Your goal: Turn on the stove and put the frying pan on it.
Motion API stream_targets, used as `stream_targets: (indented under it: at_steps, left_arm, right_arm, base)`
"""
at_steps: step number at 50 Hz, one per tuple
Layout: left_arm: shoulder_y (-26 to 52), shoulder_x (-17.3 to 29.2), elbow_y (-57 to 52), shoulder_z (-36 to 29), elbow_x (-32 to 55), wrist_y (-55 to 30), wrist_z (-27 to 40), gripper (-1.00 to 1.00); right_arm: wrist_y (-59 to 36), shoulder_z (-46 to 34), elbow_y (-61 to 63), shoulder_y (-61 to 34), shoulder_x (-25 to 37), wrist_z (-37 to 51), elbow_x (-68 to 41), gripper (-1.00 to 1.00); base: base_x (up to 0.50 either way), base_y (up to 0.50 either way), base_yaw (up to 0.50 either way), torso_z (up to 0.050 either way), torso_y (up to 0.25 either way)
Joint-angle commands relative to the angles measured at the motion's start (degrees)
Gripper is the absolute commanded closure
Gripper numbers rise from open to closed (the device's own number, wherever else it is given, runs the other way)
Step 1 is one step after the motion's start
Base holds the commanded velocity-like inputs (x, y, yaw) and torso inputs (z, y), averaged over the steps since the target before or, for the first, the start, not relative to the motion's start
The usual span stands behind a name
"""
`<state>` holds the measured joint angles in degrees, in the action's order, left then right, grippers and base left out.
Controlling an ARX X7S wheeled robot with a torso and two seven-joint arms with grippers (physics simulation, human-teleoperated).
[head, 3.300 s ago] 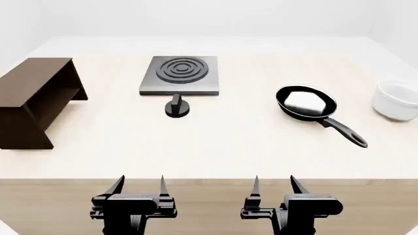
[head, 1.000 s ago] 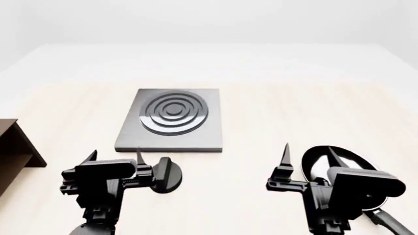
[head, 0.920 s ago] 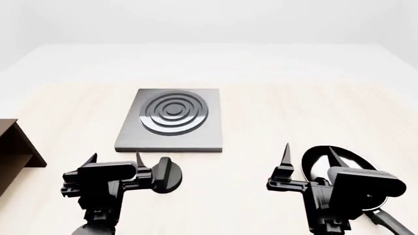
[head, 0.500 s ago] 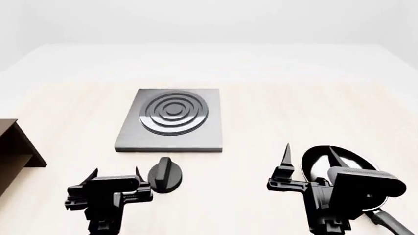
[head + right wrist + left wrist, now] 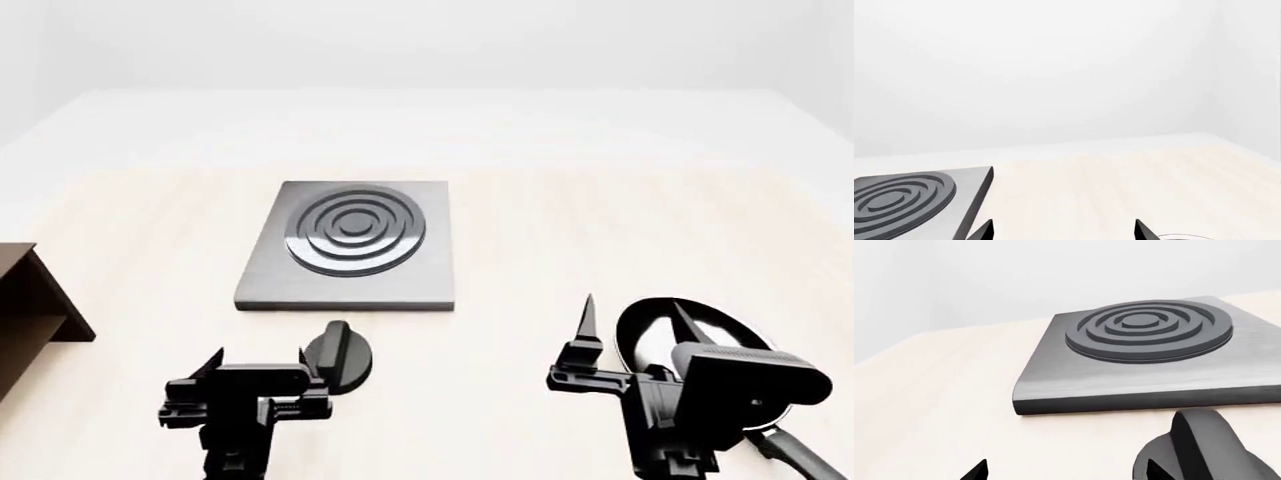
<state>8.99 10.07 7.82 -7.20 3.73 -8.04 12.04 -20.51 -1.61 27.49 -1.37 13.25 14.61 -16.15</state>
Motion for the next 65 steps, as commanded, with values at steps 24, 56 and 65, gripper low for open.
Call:
stream_targets:
  at_steps: [24,56,65]
  left_arm:
    - [0.8,-0.4,-14.8,-5.5,2.0,-9.8,-2.6,-1.0]
    - [-2.9,3.8,-41.9,7.3,15.4,-26.7,-0.3,-1.0]
    - [-4.1,4.5,-41.7,8.7,15.4,-24.1,-0.5,-1.0]
  right_arm:
    - [0.1,0.5,0.1,-0.1,1.2,0.9,-1.6,-1.0]
    - [-17.7,0.0,13.3,-7.8,9.0,-0.1,-8.7,-1.0]
    - [-27.3,-3.5,17.8,-14.1,15.0,-0.2,-9.8,-1.0]
  base:
    - [0.0,0.0,0.0,0.0,0.0]
    - [0.0,0.0,0.0,0.0,0.0]
    - [0.0,0.0,0.0,0.0,0.0]
